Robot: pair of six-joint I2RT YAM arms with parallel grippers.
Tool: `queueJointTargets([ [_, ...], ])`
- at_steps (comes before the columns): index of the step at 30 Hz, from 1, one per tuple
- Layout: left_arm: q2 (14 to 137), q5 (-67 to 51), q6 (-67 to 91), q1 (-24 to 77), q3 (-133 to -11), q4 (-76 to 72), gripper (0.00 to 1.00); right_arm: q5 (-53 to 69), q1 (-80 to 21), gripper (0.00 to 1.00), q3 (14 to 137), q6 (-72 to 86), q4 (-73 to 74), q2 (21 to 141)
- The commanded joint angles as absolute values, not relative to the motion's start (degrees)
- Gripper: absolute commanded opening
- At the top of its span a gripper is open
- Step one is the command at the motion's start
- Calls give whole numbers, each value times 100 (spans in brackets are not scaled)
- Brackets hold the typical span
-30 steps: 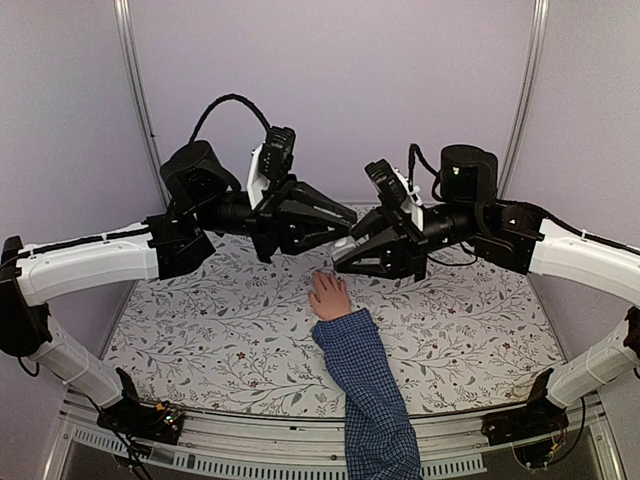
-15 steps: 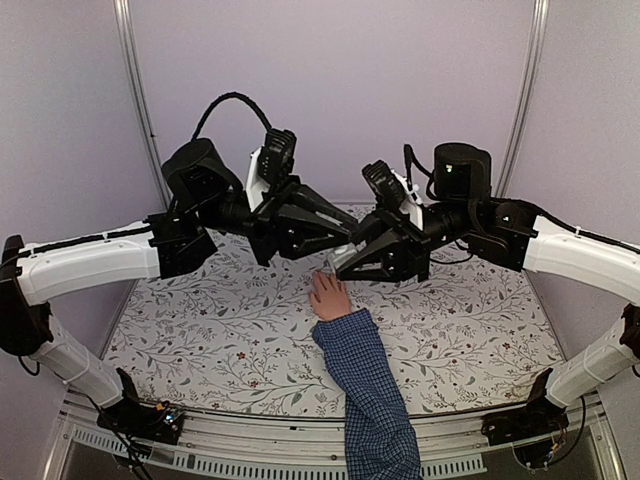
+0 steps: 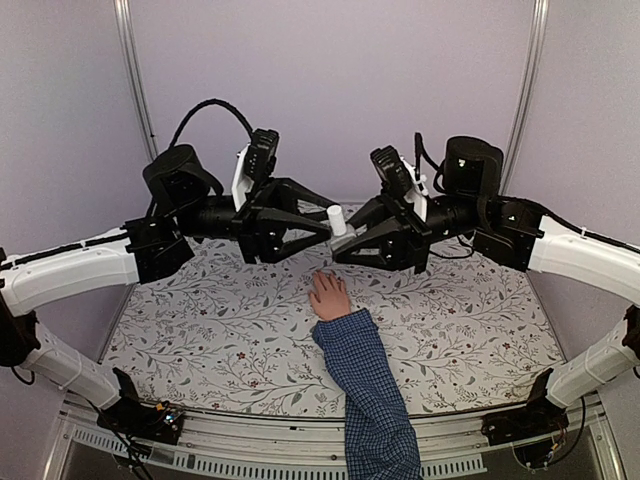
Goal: Paint the nails
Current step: Screw the nail polish bottle.
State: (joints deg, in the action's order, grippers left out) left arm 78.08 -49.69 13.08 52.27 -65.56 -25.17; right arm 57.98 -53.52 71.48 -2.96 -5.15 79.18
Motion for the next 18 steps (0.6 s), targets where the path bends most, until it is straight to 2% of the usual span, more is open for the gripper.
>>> queueJointTargets([
  [1, 7443, -4088, 1420, 4980, -6225, -2462, 49, 5320, -5421, 0, 7250, -415, -807, 7671],
  [6, 7113, -3303, 1418, 4975, -6001, -2410, 54, 4516, -5418, 0, 7217, -446, -696, 7626],
  [11, 6920, -1969, 1484, 4985, -5878, -2218, 56, 3267, -5416, 0, 7212, -487, -478, 7601],
  [18, 7101, -1772, 1791, 5038, -5866, -2521, 56, 1793, -5434, 0, 7245, -503, -147, 7626],
])
